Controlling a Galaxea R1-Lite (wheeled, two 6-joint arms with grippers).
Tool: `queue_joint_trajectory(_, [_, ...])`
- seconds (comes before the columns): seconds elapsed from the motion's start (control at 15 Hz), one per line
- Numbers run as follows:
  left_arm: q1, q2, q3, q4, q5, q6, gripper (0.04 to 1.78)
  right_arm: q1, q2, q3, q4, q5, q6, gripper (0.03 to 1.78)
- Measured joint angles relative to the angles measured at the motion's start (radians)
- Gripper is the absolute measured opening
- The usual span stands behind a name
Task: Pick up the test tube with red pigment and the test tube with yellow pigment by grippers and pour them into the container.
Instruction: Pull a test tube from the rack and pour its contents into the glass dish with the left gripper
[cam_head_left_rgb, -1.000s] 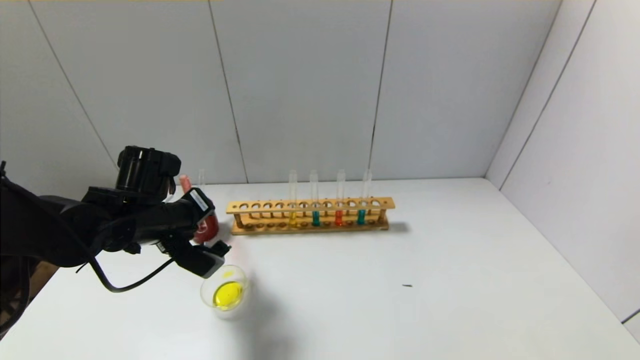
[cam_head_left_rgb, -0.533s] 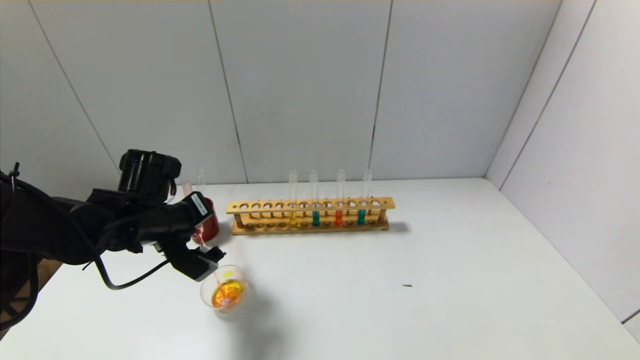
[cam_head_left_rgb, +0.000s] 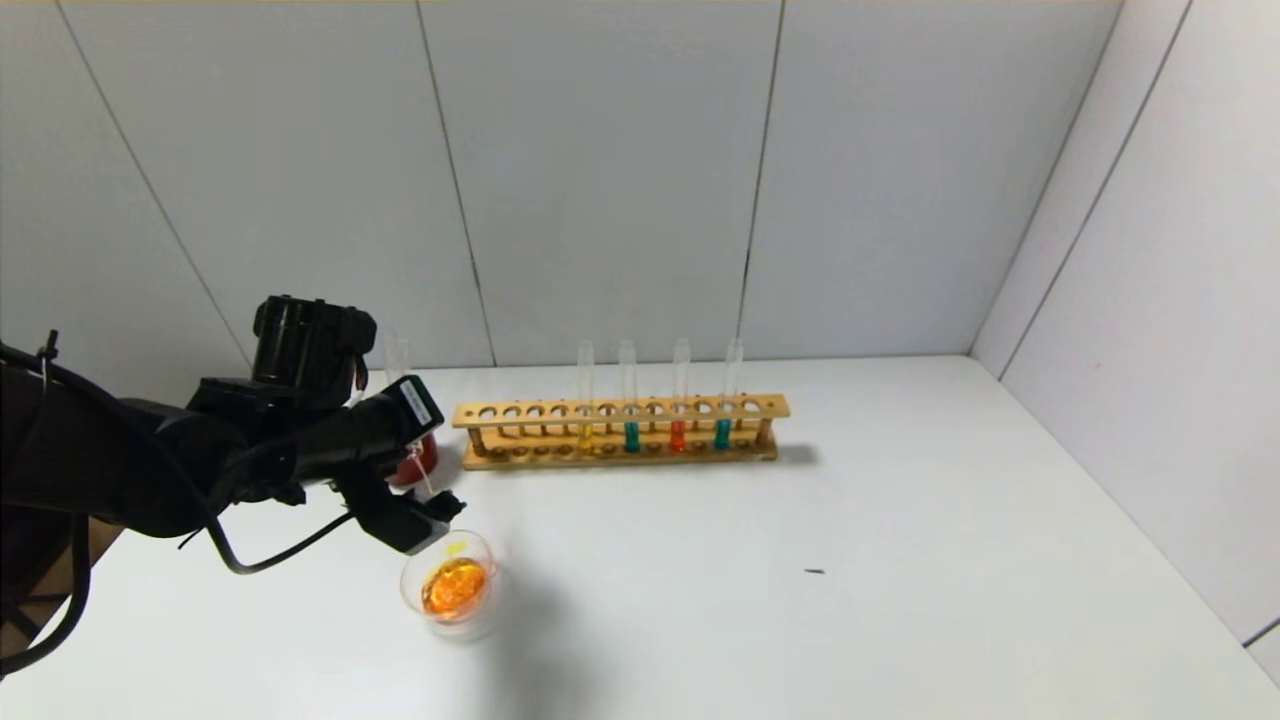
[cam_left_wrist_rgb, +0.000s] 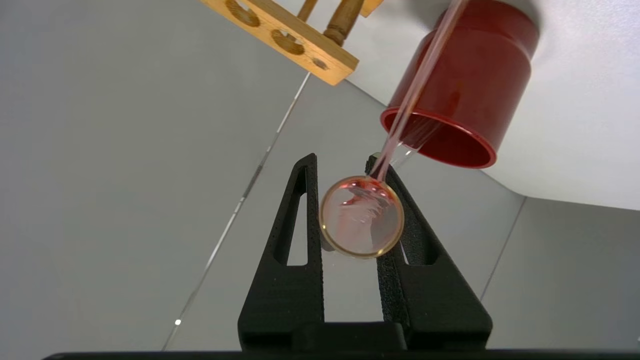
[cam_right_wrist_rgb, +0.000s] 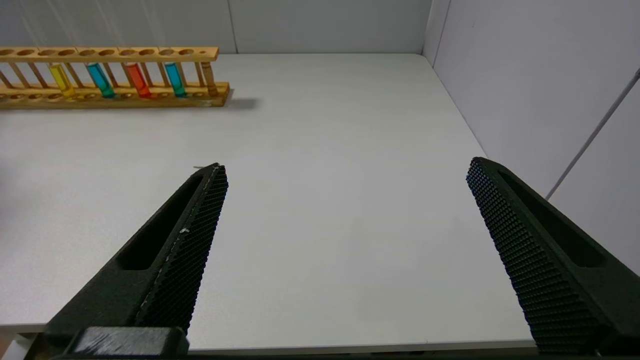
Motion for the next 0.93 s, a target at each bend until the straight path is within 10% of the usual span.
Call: queue_joint_trajectory(0.93, [-0.056, -0.111, 0.056, -0.008, 0.078, 0.178, 0.35, 0.0, 0.0, 0.0, 0.0, 0.0, 0.0, 1.75])
